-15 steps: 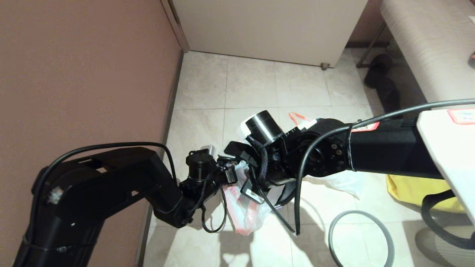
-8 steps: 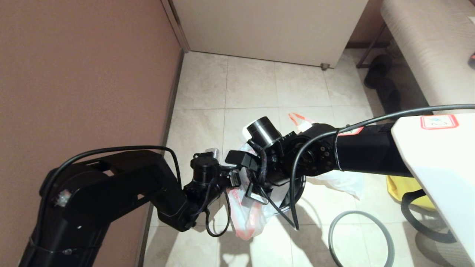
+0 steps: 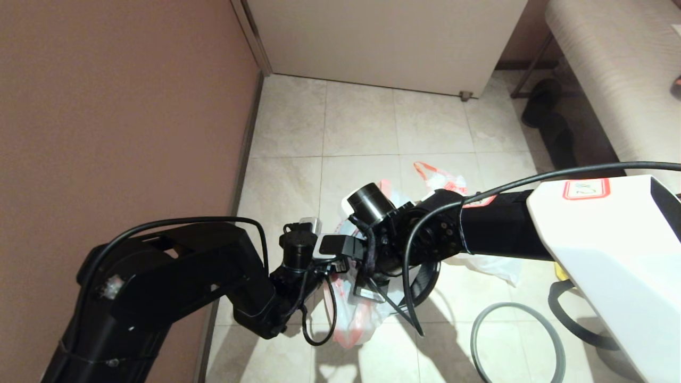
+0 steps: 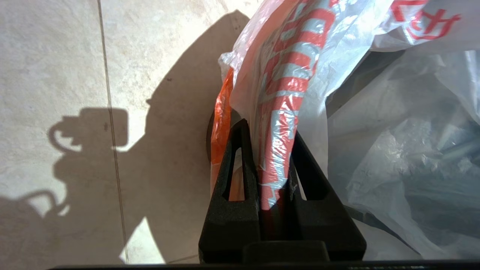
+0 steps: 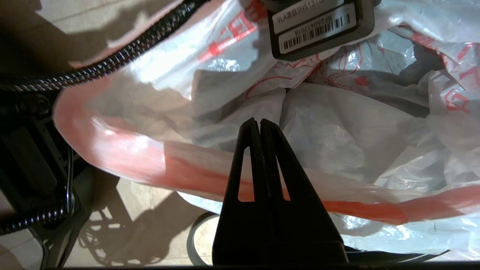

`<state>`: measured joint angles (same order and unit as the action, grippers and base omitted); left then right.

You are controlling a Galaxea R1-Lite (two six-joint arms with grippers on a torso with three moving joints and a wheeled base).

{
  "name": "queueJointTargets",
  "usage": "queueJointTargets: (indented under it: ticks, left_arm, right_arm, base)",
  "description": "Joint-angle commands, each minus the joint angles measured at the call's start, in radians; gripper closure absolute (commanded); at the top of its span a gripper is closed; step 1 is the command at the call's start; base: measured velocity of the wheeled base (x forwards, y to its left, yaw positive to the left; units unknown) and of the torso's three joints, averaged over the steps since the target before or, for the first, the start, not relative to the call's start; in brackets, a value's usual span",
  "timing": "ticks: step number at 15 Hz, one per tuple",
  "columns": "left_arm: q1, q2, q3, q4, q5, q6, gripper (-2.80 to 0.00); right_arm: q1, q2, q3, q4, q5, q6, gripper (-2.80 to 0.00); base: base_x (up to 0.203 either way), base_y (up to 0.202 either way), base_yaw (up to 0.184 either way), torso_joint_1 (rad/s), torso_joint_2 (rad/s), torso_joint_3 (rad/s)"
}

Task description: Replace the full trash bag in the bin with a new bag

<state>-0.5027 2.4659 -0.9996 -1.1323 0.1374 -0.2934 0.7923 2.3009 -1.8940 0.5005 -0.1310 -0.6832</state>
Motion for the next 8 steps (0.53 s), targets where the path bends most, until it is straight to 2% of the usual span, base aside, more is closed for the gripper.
queueJointTargets:
  ticks: [1,4,8]
  left_arm:
    - [-0.005,0.016,-0.005,-0.004,0.002,-0.003,0.00]
    - [-0.009,0.018,-0.007,-0.005,0.007,-0.003,0.00]
    - [-0.007,0.018,-0.014,-0.003,0.007,-0.009,0.00]
  right_arm:
    - [-0.004,0.001,0.001,0.019,-0.001,-0.012,0.00]
    - [-0.025,-0.038,0.001,0.138,-0.002,-0.052,0.00]
    - [-0.046,-0.091,0.001,0.344,-0.014,-0.058,0.00]
  base:
    - [0.000,0.000,0.000,0.000,0.00,0.000]
    - [0.000,0.000,0.000,0.000,0.00,0.000]
    - [0.000,0.000,0.000,0.000,0.00,0.000]
